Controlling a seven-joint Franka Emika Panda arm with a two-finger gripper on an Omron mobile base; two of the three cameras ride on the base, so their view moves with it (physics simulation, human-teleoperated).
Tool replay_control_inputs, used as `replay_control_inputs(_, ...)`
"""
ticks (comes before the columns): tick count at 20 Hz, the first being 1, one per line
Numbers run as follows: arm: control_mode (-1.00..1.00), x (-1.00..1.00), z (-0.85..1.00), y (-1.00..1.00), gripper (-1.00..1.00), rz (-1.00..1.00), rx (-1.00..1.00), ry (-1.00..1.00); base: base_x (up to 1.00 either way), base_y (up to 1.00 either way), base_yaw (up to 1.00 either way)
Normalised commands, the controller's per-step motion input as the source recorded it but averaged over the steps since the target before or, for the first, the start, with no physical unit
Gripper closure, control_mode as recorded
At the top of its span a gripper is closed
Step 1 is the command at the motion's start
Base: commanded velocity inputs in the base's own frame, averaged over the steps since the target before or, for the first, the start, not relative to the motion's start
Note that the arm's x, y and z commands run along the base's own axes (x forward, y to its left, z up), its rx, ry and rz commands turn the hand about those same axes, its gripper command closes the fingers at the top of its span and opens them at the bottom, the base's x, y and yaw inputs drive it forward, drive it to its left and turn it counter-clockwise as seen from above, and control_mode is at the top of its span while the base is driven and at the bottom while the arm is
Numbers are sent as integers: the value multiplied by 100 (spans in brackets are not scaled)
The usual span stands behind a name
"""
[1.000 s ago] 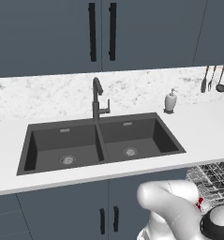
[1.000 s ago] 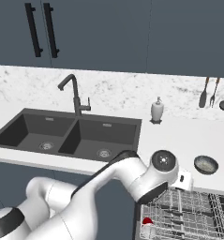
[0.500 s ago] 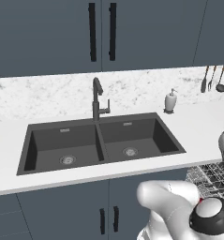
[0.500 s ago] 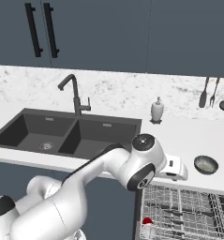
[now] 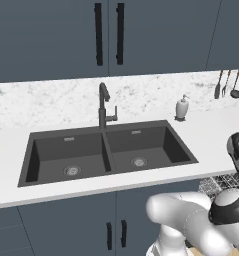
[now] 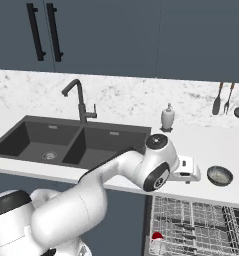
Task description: Pick up the cup and bowl from the counter, place them in the dishwasher, and close the dishwasher door.
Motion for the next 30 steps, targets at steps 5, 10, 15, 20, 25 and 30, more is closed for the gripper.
replay_control_inputs(5,-100,42,0,-35,-100,7,2,3,0,0,0)
replay_control_inputs(10,-100,41,-1,-21,-100,4,1,4,0,0,0)
replay_control_inputs(15,-100,18,-9,-30,-100,1,0,2,0,0,0)
replay_control_inputs(20,-100,8,-13,-34,-100,0,6,0,0,0,0)
replay_control_inputs(25,-100,23,-16,-20,-100,0,7,0,0,0,0)
replay_control_inputs(30,-100,35,-17,-24,-100,0,0,1,0,0,0)
